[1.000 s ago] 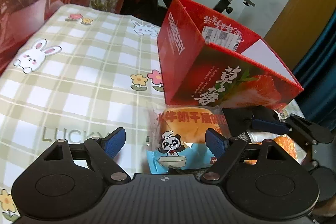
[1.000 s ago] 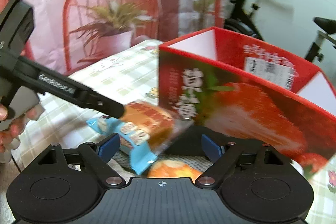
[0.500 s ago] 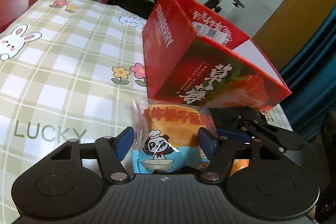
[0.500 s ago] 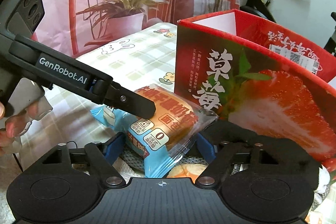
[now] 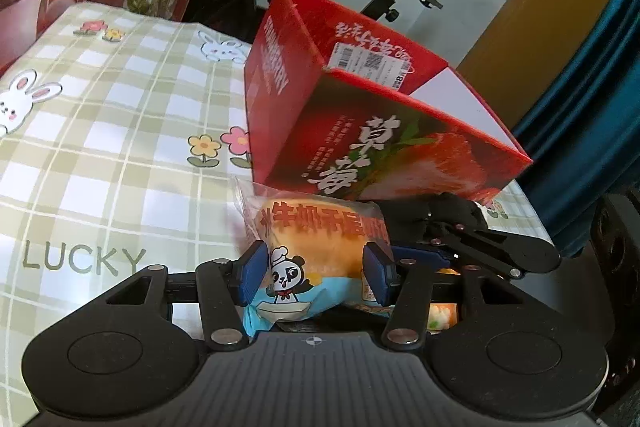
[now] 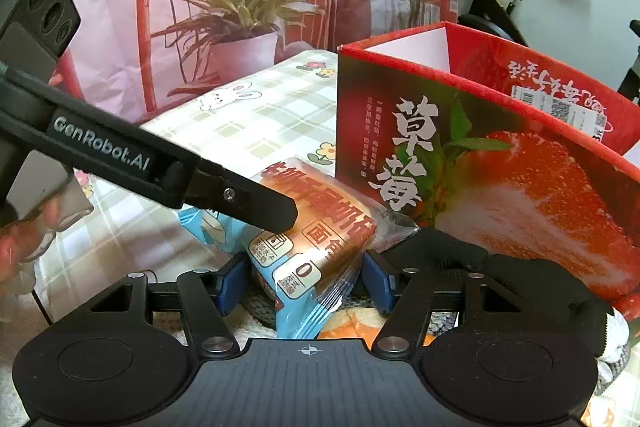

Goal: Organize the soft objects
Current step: 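Close the left tool on the wrapped bread snack beside the box, then carry the bread snack over the red box and open the left tool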

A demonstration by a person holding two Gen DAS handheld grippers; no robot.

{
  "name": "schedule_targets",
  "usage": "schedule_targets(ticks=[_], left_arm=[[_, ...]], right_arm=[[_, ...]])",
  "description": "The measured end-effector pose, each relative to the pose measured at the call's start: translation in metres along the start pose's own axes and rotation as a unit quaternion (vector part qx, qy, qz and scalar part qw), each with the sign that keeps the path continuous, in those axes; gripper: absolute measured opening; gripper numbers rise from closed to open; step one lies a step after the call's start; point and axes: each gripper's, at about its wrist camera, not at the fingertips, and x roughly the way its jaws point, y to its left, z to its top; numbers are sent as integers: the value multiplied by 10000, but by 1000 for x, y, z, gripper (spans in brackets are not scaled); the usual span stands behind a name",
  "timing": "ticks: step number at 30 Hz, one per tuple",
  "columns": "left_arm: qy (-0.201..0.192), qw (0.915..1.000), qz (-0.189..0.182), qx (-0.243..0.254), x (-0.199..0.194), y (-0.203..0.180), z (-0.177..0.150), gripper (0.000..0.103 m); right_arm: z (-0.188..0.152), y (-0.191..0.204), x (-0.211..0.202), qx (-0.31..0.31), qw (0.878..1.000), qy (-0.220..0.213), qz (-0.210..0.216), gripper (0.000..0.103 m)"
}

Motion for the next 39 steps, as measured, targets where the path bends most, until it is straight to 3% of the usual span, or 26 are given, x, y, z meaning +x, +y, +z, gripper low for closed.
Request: schedule_targets(ticks=[14,20,32,39], left_arm=[[-823,9952,-71,518,-58,-50,37,55],[-986,9930,-103,641,-57,-70,59,55],[-871,9928,-368,729,-3,-78,115,56],[-514,9964,-88,665,42,-72,129,59]], right_arm=[[43,-9,-56,-271,9964,-798,96,56],[61,-27,-75,-378,9929,-1130,30,55],[91,-95,-72,-306,9910,-1262,-315,55],[97,-131,-34,-27,9955,-894,-301,55]])
